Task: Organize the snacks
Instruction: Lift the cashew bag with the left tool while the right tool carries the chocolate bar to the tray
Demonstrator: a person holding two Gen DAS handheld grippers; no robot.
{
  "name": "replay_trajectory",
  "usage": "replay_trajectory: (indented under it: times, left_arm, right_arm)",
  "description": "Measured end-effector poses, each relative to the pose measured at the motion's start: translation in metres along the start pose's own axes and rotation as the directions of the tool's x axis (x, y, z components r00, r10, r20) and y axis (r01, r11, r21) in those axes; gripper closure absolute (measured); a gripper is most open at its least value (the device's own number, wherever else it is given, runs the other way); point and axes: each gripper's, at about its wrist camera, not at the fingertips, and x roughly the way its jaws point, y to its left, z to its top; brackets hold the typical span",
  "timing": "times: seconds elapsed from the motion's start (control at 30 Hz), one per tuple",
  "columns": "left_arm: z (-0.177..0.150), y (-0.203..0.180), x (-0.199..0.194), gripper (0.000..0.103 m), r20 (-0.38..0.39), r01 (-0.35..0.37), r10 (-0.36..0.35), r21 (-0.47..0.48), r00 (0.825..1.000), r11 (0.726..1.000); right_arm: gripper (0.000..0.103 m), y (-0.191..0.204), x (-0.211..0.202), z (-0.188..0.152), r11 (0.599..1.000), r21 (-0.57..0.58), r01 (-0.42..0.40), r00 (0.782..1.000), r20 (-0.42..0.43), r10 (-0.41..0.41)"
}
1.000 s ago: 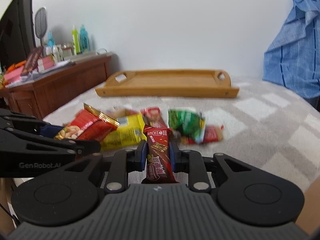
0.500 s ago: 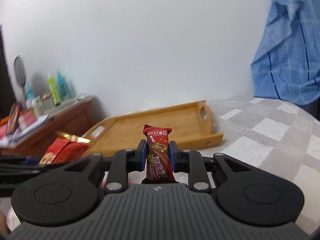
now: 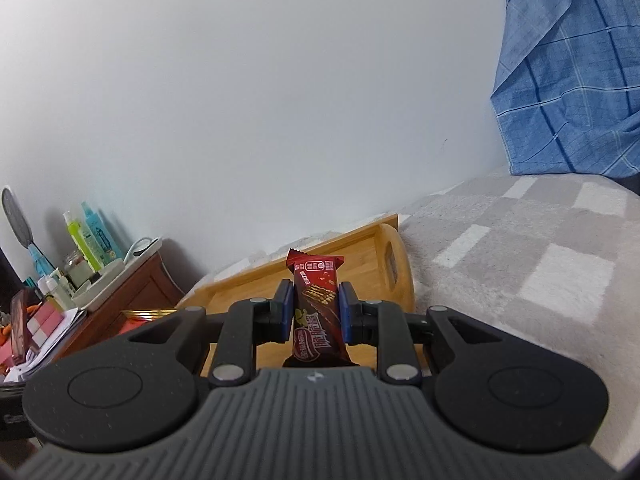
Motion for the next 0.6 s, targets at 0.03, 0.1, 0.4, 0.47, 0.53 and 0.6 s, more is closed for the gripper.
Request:
replay_trajectory:
  times: [0.03, 0.1, 0.4, 0.47, 0.53, 0.6]
  left_arm:
    - [0.002, 0.001, 0.007, 0.062, -0.002, 0.0, 0.0, -0.008, 1.0, 1.0]
    - [0.007, 0.002, 0.019, 0.062, -0.003, -0.008, 0.008, -0.019, 1.0, 1.0]
    - [0.019, 0.006, 0.079, 0.062, -0.074, -0.055, 0.049, -0.082, 0.996, 0.995]
    - [0.019, 0.009, 0.089, 0.062, -0.082, -0.06, 0.053, -0.088, 0.995, 0.994]
    - [0.018, 0.01, 0.098, 0.062, -0.09, -0.063, 0.053, -0.103, 0.995, 0.993]
    - [0.014, 0.01, 0.105, 0.062, -0.082, -0.054, 0.044, -0.118, 0.996, 0.992]
  right_arm:
    - [0.075, -0.001, 0.004, 0.002, 1.0, -0.005, 0.0, 1.0, -0.004, 0.0]
    - [0.075, -0.002, 0.013, 0.007, 1.0, -0.011, 0.004, 1.0, -0.014, -0.004]
    - [0.075, -0.015, 0.055, 0.013, 0.999, 0.017, 0.03, 0.995, -0.095, -0.028]
    - [0.075, -0.016, 0.061, 0.013, 0.999, 0.008, 0.038, 0.994, -0.106, -0.037]
    - [0.075, -0.018, 0.067, 0.014, 0.999, 0.011, 0.045, 0.992, -0.12, -0.043]
    - [0.075, -0.02, 0.073, 0.013, 0.999, 0.024, 0.049, 0.99, -0.137, -0.045]
